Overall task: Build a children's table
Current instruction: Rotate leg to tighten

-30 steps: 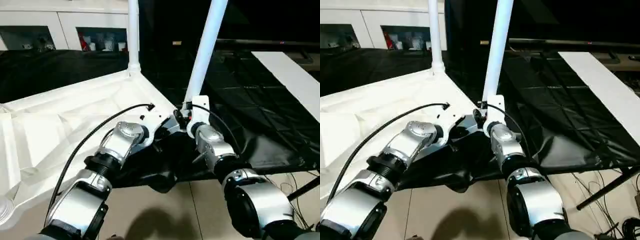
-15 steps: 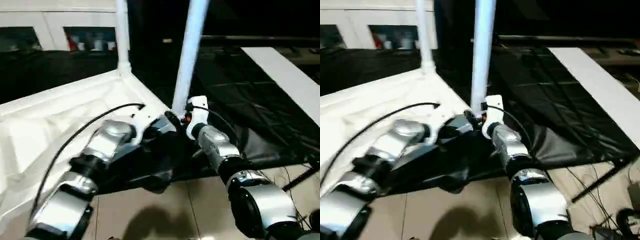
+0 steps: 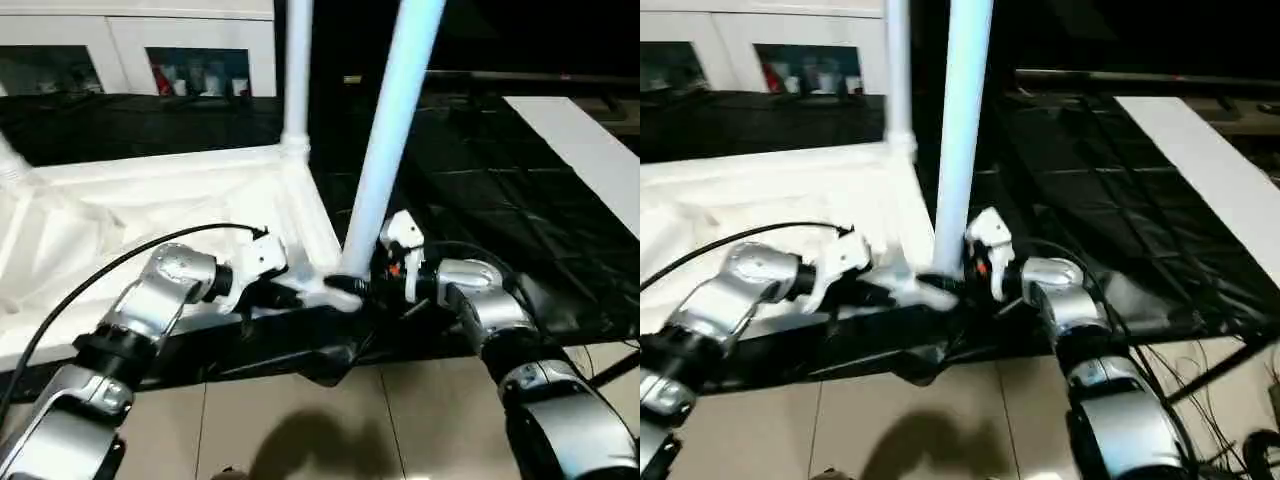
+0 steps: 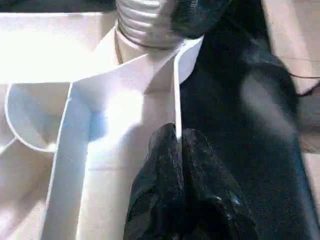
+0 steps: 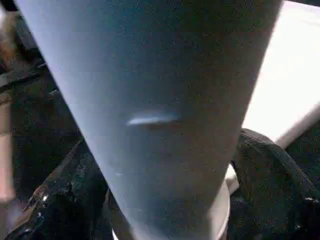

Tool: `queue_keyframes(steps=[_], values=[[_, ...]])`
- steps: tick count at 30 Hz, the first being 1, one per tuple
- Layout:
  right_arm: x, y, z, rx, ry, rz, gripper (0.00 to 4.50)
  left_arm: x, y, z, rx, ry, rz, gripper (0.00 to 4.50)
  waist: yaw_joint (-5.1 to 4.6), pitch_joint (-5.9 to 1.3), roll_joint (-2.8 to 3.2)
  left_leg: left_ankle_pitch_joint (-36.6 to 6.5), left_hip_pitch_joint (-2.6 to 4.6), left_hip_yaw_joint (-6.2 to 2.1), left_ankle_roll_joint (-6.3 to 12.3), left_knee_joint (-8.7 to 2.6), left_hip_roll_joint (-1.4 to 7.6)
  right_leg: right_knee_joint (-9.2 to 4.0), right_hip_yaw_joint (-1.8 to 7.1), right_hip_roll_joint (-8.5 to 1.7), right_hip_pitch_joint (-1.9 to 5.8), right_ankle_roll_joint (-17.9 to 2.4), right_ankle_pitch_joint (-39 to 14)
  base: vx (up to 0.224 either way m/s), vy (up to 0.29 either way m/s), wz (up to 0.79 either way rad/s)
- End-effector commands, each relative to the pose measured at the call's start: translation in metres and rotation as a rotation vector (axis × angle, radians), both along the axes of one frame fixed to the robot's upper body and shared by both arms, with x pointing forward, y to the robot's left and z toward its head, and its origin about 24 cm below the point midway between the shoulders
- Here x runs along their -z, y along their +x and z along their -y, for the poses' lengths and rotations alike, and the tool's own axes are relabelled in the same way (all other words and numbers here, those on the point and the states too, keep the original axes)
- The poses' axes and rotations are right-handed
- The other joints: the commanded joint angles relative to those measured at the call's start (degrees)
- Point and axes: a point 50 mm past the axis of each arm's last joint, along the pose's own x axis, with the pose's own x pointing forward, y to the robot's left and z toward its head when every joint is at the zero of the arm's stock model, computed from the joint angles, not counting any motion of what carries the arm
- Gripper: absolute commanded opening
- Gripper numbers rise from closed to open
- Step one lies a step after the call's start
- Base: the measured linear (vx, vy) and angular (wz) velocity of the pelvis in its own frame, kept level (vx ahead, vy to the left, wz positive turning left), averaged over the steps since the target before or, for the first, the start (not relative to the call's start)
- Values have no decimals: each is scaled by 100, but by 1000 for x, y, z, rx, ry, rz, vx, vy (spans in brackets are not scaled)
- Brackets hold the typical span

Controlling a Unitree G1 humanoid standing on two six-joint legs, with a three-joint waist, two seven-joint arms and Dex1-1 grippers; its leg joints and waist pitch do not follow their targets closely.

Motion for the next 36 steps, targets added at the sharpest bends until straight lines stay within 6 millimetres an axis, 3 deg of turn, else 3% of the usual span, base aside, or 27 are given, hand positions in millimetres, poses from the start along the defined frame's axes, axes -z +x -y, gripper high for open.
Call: queue_keyframes(steps=[1,4,11,19,20,23,25,30,31,32,34,36], values=[[-3,0,8,-10,-20,22,370,-1,-4,5,72,5,-19,0,-34,-351,75,-761,46,59,274,-338,66,-326,265,-375,340,-1491,78,0,0,0],[0,-5,9,-70,-64,16,370,-3,-4,4,77,5,-14,0,-33,-350,55,-772,42,57,238,-335,54,-342,268,-374,352,-1441,-49,0,0,0],[0,-3,7,-51,-79,1,306,-5,-3,6,78,-3,-6,0,-42,-360,47,-673,39,54,242,-327,53,-327,268,-374,347,-1434,-24,0,0,0],[0,-2,7,-48,-69,-5,291,-5,-4,6,77,-4,-6,0,-40,-363,46,-639,36,52,264,-321,52,-318,265,-374,350,-1440,29,0,0,0],[1,-4,7,-52,-65,-14,283,-4,-4,5,79,-3,-11,0,-47,-362,10,-636,33,57,276,-319,51,-321,265,-372,352,-1435,29,0,0,0],[6,-7,8,-58,-65,-36,277,-2,-6,4,82,1,-22,0,-40,-365,32,-624,39,56,282,-315,53,-316,267,-375,346,-1441,22,0,0,0],[16,-3,11,94,-71,-58,274,2,-2,7,27,7,2,0,-52,-361,36,-604,32,56,264,-317,50,-312,271,-381,343,-1449,45,0,0,0],[33,5,13,406,-70,-109,272,5,16,18,-162,-6,66,0,-99,-307,30,-1128,81,40,4,-362,31,-444,288,-398,307,-1192,-1071,0,0,0],[34,5,13,427,-68,-115,272,5,17,19,-173,-8,70,0,-101,-304,33,-1163,82,36,-15,-366,34,-454,288,-403,308,-1170,-1159,0,0,0],[44,8,12,619,-62,-169,272,7,25,27,-270,-16,90,0,-106,-309,69,-1196,93,28,-59,-371,32,-461,294,-402,299,-1133,-1238,0,0,0],[53,10,10,818,-82,-223,272,10,32,37,-375,-24,96,0,-148,-308,67,-1308,107,13,-184,-385,25,-478,289,-398,287,-1071,-1462,0,0,0],[55,10,8,878,-92,-228,272,10,35,41,-413,-24,101,0,-186,-300,50,-1413,98,9,-191,-379,6,-522,284,-400,270,-979,-1699,0,0,0]])
